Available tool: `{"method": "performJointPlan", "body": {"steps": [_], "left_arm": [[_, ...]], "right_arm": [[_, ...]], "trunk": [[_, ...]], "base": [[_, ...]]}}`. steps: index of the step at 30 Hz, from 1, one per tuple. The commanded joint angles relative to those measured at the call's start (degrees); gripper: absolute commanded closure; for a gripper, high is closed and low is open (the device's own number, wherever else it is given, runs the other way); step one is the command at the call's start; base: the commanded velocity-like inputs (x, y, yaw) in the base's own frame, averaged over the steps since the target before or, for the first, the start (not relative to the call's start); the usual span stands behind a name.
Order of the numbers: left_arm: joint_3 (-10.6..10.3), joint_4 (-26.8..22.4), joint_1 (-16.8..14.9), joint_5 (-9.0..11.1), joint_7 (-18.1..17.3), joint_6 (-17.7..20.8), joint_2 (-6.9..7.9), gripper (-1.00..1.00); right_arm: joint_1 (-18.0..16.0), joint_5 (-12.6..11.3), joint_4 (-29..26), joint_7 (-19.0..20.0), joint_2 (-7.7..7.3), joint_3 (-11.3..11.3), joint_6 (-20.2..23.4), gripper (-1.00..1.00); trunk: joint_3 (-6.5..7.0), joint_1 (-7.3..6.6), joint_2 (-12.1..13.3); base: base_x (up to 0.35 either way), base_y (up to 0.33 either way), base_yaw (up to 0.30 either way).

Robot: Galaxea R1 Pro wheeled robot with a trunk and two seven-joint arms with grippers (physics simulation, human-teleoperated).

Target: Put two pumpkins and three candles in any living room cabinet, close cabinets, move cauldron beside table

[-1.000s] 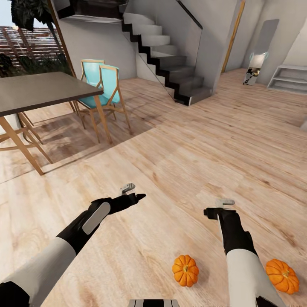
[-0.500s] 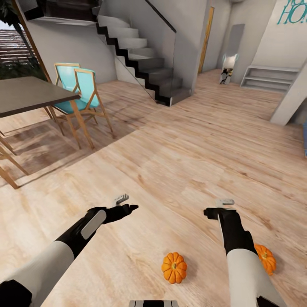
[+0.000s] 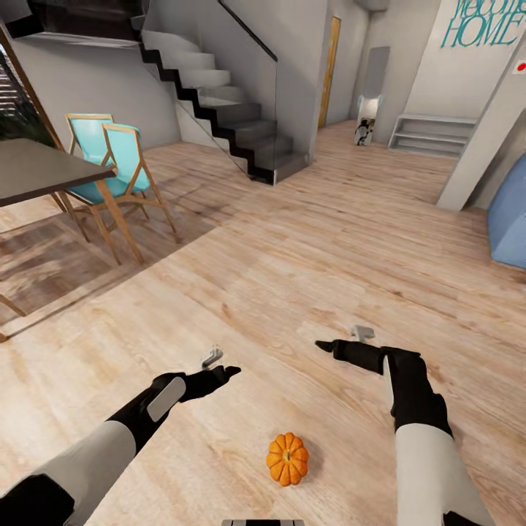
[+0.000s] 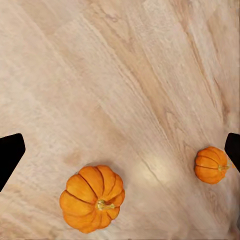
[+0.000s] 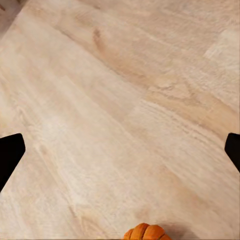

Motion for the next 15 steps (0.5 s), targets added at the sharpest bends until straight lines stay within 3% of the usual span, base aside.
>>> {"method": "performJointPlan", "body": {"steps": [1,5,15], "left_arm": [[0.0,1.5,0.0,0.0,-1.1,0.0,-0.12,-1.0],[0.0,4.2,-0.1,-0.1,-2.8,-0.2,-0.32,-1.0],[0.0,4.5,0.0,-0.1,-3.1,-0.2,-0.36,-1.0]], "right_arm": [[0.0,-1.3,-0.7,0.5,-0.16,0.1,0.5,-1.0],[0.0,-3.3,-1.5,1.2,-0.27,0.3,1.1,-1.0],[0.0,-3.4,-1.6,1.3,-0.23,0.3,1.2,-1.0]], "trunk": [[0.18,-0.22,0.4],[0.9,-1.1,2.0],[2.7,-3.3,6.0]], "base": [[0.0,0.0,0.0],[0.0,0.0,0.0],[0.0,0.0,0.0]]}}
